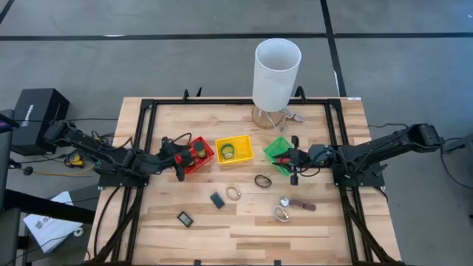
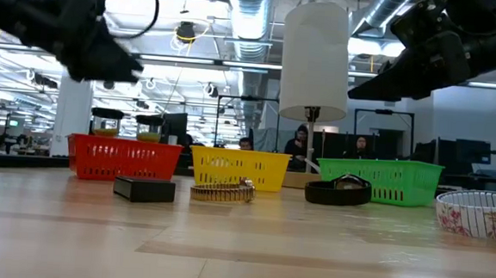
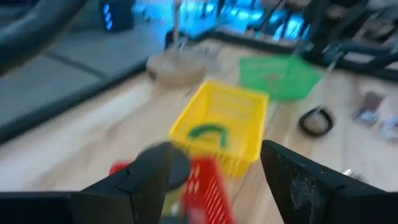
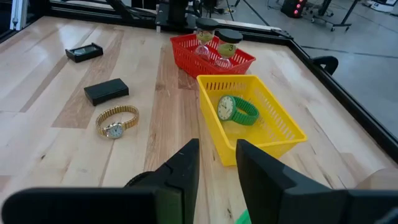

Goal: Pick & Place Office items
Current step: Put the black watch into the yellow basket

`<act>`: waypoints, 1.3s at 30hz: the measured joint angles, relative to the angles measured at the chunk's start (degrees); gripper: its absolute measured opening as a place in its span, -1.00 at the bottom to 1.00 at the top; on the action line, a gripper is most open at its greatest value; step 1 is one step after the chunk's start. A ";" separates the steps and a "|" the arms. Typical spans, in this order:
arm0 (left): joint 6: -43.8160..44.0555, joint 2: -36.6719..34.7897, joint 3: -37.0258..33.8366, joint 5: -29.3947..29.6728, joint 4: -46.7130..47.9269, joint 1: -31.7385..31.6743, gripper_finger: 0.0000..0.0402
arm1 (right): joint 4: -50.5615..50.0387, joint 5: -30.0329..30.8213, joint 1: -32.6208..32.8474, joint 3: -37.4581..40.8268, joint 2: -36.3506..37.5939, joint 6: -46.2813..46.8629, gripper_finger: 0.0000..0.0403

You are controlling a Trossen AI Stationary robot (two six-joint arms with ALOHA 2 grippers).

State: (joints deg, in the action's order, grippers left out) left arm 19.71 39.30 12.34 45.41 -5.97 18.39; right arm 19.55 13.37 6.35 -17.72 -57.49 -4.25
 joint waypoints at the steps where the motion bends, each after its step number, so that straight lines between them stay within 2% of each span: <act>1: -1.33 -0.33 0.00 -0.61 -1.60 0.22 0.19 | -0.12 0.00 0.00 0.00 0.00 0.02 -0.52; 5: -4.95 -1.51 0.02 -2.73 -6.95 1.88 0.14 | -1.40 0.00 0.00 0.00 0.00 2.59 -0.52; 8: -7.67 -1.52 0.02 -6.95 -13.14 3.27 0.10 | -1.55 0.00 0.00 0.00 0.00 2.78 -0.52; 15: -13.44 1.49 0.04 -12.86 -29.44 5.68 -0.01 | 0.05 0.00 0.00 0.00 0.00 2.82 -0.52; 17: -13.63 2.58 0.04 -12.90 -30.60 6.04 -0.03 | 0.37 -1.80 0.05 0.00 0.01 2.87 -0.52; 21: -13.50 4.37 0.04 -12.90 -31.94 6.12 -0.07 | 2.64 -14.99 1.32 0.00 -0.72 2.99 -0.52; 25: -13.50 4.98 0.04 -12.88 -32.97 6.10 -0.10 | 7.55 -14.63 3.24 -1.00 -4.61 2.97 -0.52; 30: -13.17 5.02 0.04 -12.90 -33.60 6.07 -0.10 | 6.50 -13.07 4.57 -8.12 -13.93 3.02 -0.48; 32: -13.12 5.02 0.04 -12.90 -33.81 6.07 -0.10 | 0.98 -10.06 4.50 -12.85 -17.39 4.15 -0.44; 35: -13.08 5.02 0.04 -12.89 -33.89 6.06 -0.10 | -14.90 -4.41 4.33 -21.06 -22.64 8.06 -0.37; 39: -13.08 5.02 0.04 -12.89 -33.93 6.06 -0.10 | -35.87 -2.98 4.37 -31.83 -29.25 15.01 -0.29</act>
State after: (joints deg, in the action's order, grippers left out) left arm 6.63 44.31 12.38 32.52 -39.90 24.45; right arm -16.32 10.39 10.72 -49.54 -86.75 10.76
